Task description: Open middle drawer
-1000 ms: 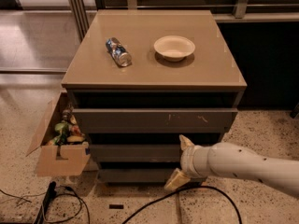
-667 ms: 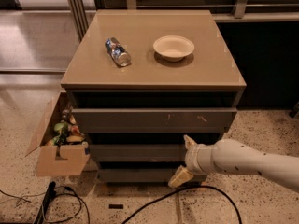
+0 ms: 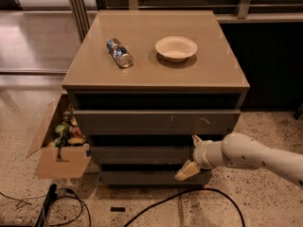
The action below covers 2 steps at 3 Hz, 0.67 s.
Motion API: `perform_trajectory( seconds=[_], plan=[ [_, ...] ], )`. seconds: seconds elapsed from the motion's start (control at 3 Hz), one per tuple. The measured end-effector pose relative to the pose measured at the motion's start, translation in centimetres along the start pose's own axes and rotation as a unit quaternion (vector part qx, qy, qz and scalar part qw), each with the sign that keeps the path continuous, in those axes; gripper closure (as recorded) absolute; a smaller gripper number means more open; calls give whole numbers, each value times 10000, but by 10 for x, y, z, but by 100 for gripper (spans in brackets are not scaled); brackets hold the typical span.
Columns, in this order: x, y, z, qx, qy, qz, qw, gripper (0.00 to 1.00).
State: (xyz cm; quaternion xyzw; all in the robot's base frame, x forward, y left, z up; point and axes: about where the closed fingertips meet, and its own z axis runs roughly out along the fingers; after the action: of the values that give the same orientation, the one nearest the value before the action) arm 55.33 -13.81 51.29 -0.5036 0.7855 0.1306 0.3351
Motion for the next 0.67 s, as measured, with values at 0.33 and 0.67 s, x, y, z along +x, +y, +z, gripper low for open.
perform_trajectory(
  seconds=[0.33,0.67],
  plan=[
    [-2,-6,2,15,-38,19,10000,0],
    [-4,-4,2,37,-54,-35,10000,0]
  ],
)
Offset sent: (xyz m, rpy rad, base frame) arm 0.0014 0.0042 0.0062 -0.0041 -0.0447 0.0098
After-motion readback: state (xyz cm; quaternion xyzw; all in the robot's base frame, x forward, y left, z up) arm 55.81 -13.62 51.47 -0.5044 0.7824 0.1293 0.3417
